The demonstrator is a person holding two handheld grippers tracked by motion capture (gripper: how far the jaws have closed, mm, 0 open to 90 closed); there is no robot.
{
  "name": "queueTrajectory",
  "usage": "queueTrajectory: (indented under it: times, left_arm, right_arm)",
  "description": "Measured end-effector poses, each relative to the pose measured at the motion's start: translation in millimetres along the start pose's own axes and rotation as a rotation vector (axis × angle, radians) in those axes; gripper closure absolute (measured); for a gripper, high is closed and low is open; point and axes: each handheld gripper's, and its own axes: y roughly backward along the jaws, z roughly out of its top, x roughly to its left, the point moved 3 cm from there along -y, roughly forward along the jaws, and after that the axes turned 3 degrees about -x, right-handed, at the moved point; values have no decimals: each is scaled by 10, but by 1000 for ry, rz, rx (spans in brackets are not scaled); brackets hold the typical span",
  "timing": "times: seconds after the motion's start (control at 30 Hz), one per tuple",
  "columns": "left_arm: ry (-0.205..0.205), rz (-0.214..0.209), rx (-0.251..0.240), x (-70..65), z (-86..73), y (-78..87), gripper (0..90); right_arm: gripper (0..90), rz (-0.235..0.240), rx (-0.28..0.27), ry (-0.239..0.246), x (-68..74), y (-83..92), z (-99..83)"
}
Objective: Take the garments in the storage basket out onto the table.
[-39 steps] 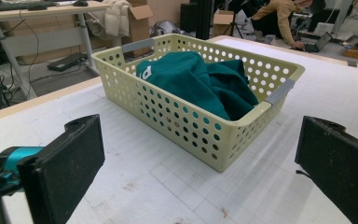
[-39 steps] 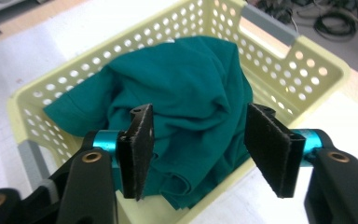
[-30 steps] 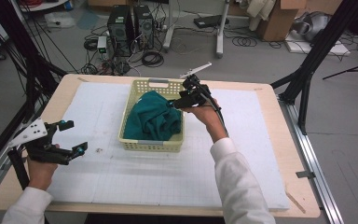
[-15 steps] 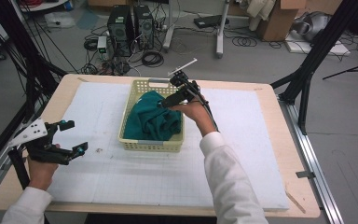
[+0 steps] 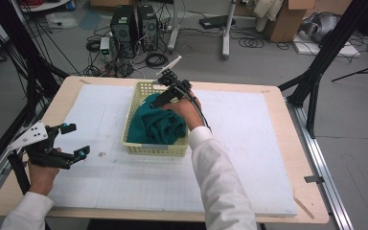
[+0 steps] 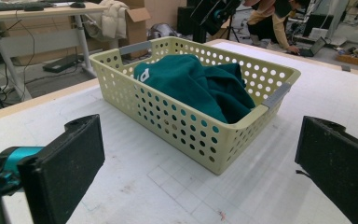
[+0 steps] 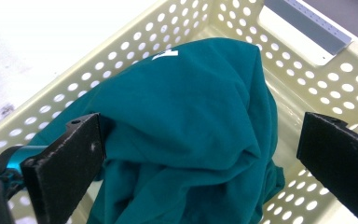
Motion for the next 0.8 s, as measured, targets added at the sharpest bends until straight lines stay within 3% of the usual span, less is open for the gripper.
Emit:
queueTrajectory:
  times: [0.23,0.8]
  left_arm:
    - [3,-3,-3,-3,1,1,17]
    - [9,-12,-10,1,4,-5,17]
  right_arm:
    - [1,-44,24,-20,-35,-142,10]
    - [1,-86,71,-84,-117,-552,-22]
